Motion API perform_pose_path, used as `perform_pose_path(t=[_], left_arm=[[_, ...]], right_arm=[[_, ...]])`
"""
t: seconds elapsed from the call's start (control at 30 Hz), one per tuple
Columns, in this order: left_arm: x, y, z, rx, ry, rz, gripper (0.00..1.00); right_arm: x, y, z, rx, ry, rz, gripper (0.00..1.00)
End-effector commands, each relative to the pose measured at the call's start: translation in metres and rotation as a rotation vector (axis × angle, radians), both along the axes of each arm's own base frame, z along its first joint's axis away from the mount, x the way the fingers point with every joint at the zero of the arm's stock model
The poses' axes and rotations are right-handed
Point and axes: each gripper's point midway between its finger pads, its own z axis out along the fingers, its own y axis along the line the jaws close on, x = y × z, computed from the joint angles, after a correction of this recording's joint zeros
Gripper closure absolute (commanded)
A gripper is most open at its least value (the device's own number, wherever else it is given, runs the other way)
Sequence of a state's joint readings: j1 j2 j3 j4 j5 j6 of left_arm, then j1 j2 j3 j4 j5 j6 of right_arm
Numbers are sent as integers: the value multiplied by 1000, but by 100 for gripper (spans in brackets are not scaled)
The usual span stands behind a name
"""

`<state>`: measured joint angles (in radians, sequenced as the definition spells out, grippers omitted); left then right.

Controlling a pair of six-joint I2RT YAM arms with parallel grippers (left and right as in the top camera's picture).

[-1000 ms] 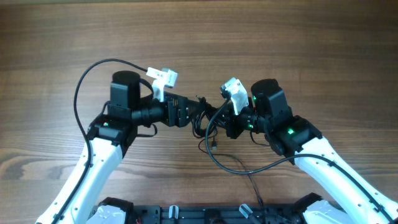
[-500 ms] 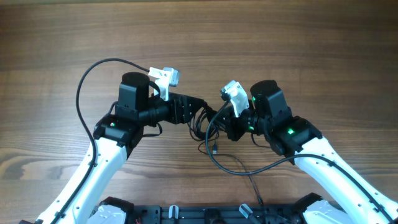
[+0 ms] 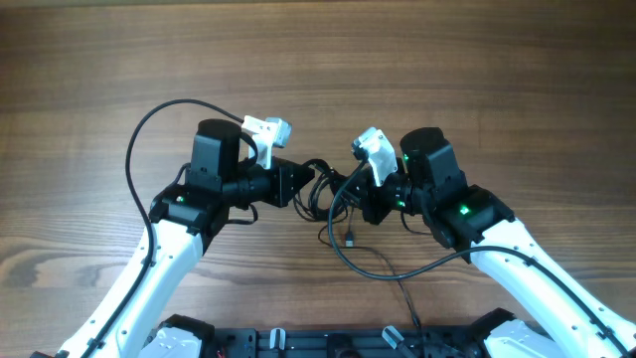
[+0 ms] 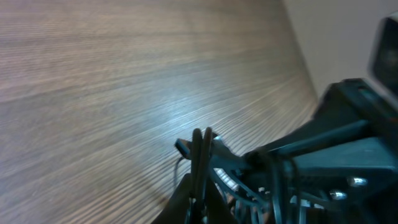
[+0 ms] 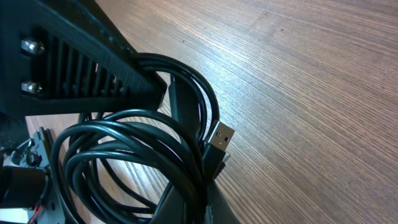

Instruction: Untangle cables

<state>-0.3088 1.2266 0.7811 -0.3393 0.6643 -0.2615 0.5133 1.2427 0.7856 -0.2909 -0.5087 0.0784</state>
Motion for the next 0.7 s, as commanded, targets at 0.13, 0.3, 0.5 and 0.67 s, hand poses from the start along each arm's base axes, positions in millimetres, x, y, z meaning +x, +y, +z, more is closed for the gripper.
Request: perform_pose_path(t=[0.13,0.3,0.5,0.67], left_arm=[[29,69,-36,217,120,412,96],[27,100,-46,259,185,504,96],[9,117,-62,339,275,541,96],[-1,150,-74,480,316,651,96]], right_arm=[[-24,15,32,141,6,132,95],[-27,11,69,202,-93,110,96],[27,-53,90,190,-128,-381,96],[45,-143,91,123,-143,-828,96]])
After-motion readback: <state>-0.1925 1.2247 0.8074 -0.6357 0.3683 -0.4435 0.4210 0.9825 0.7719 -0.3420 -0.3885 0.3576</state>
